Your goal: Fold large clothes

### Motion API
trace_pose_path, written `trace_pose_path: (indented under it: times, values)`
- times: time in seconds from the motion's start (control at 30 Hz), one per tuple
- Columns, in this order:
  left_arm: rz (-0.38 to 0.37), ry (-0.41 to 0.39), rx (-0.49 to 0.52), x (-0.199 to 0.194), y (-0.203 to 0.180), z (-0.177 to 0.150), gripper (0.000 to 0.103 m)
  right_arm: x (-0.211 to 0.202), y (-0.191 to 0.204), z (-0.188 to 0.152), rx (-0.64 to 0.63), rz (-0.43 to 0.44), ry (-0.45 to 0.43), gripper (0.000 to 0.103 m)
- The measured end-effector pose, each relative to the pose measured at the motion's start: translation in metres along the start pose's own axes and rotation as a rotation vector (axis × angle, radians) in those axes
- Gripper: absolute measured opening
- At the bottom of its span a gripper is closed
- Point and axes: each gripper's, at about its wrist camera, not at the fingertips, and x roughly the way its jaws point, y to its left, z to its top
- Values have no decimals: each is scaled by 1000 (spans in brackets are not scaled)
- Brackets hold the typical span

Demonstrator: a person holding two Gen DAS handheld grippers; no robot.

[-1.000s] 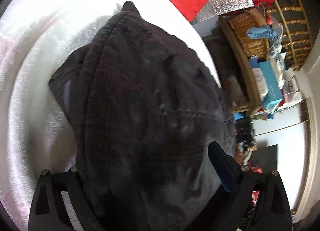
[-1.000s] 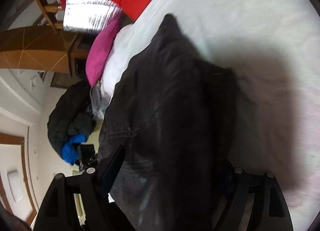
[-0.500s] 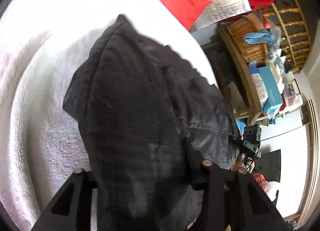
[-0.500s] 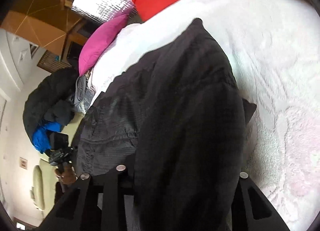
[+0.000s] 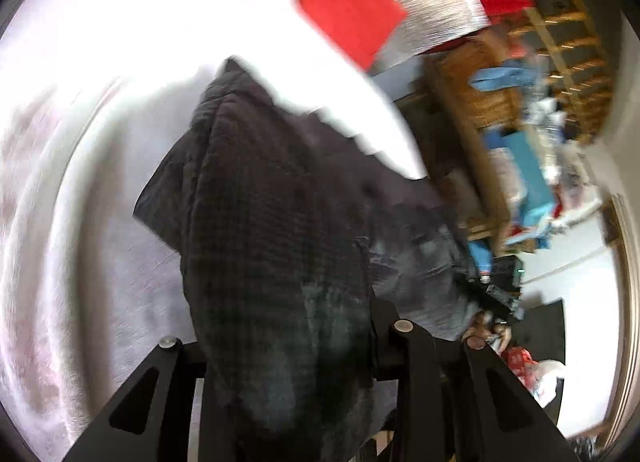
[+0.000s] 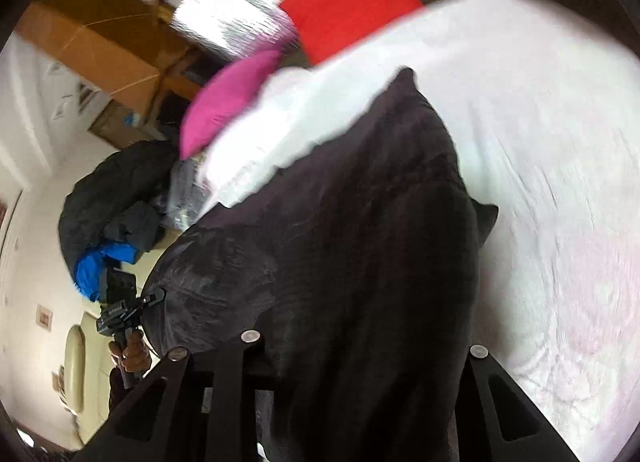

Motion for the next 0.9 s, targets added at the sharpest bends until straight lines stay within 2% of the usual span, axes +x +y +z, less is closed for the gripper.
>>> trace_pose_path:
  times: [0.07,0.1,0.13,0.17,0.2,0.3,0.43,0.5,0.53,0.63,0.7,0.8,0.9]
  values:
    - [73,53,-66,13,21,0,57,16,-19,-2,55,-30,56,38]
    - [93,64,-84,17,26,1,63,19,-23,-2,69,-29,64,42]
    - [102,72,-91,19,28,2,65,21,-26,-2,76,-33,71,53]
    - [95,77,-102,20,30,4,65,21,-27,-2,80,-50,77,59]
    - [96,77,-118,18,30,5,65,20,-29,-2,91,-61,77,60]
    - [161,33,-102,-1,26,2,65,9,-34,-1,137,-46,65,61]
    - [232,-69,-52,-37,6,-16,67,-27,-40,-6,149,-50,-9,66]
    - [279,-136,-15,-56,-2,-26,71,-43,-39,-11,126,-113,-62,66]
    - [299,-180,15,-66,-10,-33,71,-56,-35,-15,106,-141,-123,66]
    - [286,-269,73,-88,-18,-48,72,-85,-22,-29,55,-146,-263,66]
    - [277,-296,135,-89,-29,-61,73,-92,-3,-40,-30,-148,-311,66]
    - [336,-269,182,-75,-32,-69,73,-76,19,-58,-104,-144,-269,65]
    - [419,-188,158,-48,-23,-67,73,-44,21,-71,-112,-246,-148,63]
